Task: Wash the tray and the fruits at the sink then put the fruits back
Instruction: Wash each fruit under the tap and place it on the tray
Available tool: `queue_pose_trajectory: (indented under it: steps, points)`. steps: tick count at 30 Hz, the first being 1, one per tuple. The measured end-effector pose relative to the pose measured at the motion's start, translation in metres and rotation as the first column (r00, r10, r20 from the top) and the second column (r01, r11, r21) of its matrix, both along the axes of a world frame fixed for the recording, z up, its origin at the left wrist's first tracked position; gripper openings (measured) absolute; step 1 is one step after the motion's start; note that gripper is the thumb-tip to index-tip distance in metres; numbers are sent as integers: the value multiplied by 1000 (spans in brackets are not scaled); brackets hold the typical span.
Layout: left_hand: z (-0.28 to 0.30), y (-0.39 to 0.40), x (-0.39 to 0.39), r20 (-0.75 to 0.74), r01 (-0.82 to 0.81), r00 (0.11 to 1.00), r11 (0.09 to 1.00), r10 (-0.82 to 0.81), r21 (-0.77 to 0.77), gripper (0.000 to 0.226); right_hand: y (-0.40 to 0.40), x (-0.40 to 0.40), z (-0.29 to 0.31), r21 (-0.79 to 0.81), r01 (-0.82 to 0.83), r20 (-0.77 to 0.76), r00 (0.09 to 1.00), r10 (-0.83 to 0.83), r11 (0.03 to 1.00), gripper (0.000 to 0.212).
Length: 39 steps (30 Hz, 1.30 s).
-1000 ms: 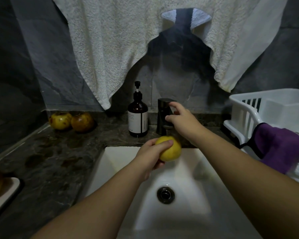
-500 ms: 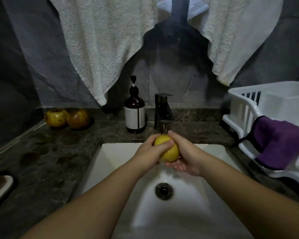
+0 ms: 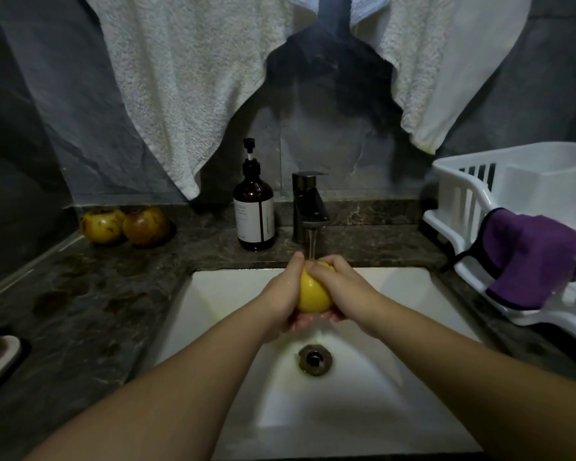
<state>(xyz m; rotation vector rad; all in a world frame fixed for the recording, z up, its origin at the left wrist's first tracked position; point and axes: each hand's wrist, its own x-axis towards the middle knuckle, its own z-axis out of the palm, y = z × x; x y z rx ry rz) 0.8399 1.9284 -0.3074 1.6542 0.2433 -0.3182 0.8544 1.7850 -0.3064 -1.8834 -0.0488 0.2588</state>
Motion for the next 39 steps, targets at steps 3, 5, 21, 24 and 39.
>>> queue_pose_trajectory:
  steps: [3, 5, 21, 24, 39]
  points:
    - [-3, -1, 6, 128, -13, 992, 991, -5, 136, 63, 0, -1, 1, 117, 5, -164, 986, 15, 993, 50]
    - [-4, -3, 6, 131, -8, 991, 990, -11, 141, 61, 2, 0, -1, 85, 20, -171, 985, -6, 996, 58]
    - [-1, -6, 7, 97, 10, 995, 992, -22, 125, 76, 1, 1, 1, -14, 15, -85, 996, -16, 1000, 51]
    - [1, -7, 6, 27, 54, 998, 997, -55, 55, 85, -4, 3, -1, -4, 25, -26, 999, -25, 1000, 44]
    - [-1, -10, 1, 27, 77, 997, 997, -77, 24, 63, -2, -3, 4, -122, 81, 39, 996, -77, 989, 38]
